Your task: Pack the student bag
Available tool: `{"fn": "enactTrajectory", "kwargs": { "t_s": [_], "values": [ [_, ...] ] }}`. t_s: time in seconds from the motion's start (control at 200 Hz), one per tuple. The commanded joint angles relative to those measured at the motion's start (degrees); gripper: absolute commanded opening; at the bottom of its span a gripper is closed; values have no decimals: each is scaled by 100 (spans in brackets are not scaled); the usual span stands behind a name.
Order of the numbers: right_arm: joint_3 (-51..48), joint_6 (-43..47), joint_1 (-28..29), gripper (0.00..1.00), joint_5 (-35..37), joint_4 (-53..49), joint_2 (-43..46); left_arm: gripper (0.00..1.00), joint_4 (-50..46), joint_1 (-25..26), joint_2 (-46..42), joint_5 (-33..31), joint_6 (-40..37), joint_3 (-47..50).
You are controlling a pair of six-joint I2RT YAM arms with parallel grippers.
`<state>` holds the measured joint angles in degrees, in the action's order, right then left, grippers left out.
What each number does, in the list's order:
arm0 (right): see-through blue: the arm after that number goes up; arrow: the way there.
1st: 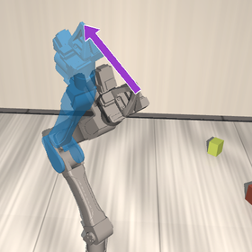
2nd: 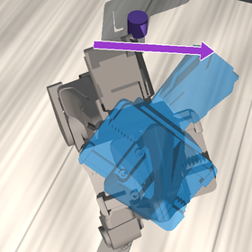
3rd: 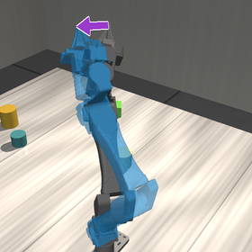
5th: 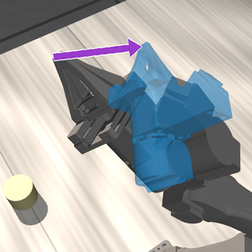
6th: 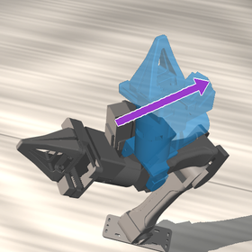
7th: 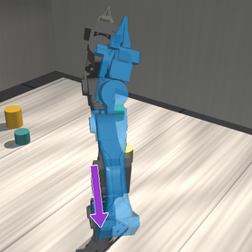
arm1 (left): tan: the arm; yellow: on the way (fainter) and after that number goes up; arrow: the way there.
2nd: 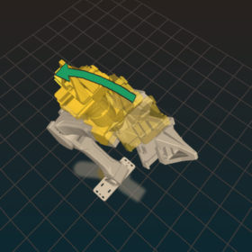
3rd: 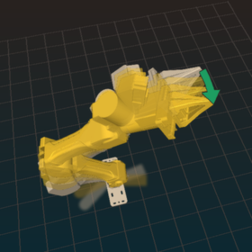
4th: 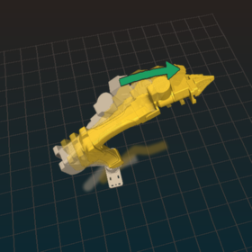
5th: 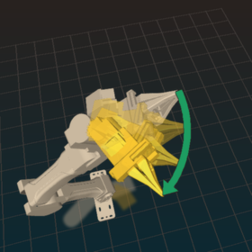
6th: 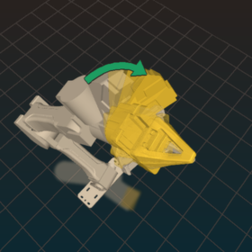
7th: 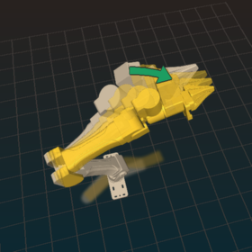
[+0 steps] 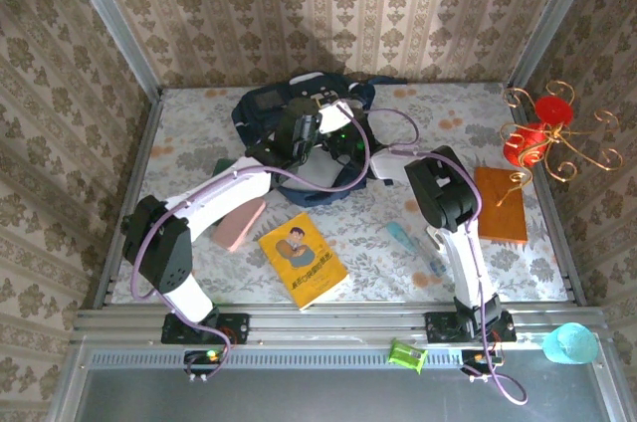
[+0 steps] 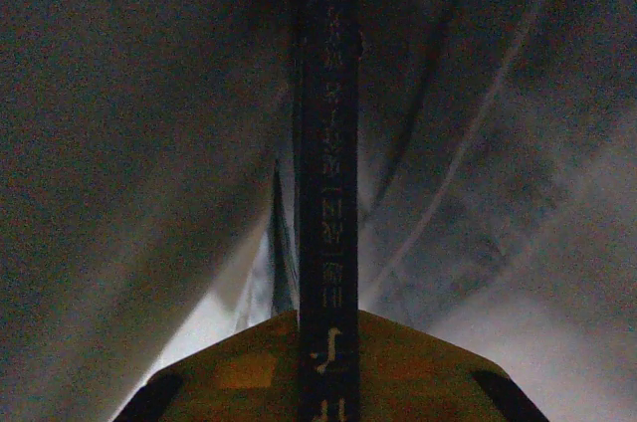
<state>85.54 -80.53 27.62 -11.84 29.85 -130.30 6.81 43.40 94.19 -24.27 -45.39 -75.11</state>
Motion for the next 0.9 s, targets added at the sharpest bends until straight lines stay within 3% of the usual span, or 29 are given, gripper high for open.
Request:
{"fn": "enactTrajectory", "kwargs": {
  "t_s": [0.0,0.06,0.175,0.295,0.4,0.635,0.76,0.895],
  "values": [
    [573,-117,68,5,747,306,-372,0,330,-25,-333,98,255,-285],
    [930,-32,94,8,831,66,-593,0,312,-41,-337,115,319,-291],
    [1092,260,81,28,708,-209,-606,0,225,-85,-335,138,477,-311],
    [445,974,28,52,584,-514,73,0,202,-199,-323,207,704,-227],
    [-318,1524,-40,62,399,-701,848,0,177,-316,-268,291,942,-197],
    [-2006,2554,-133,71,-9,-1257,2719,0,111,-369,-44,415,1266,-118],
    [-2706,3381,-151,71,197,-2268,3799,0,62,-330,34,519,1537,190],
    [-3447,4232,-160,73,981,-3523,4995,16,-86,-117,31,754,2105,588]
  ]
}}
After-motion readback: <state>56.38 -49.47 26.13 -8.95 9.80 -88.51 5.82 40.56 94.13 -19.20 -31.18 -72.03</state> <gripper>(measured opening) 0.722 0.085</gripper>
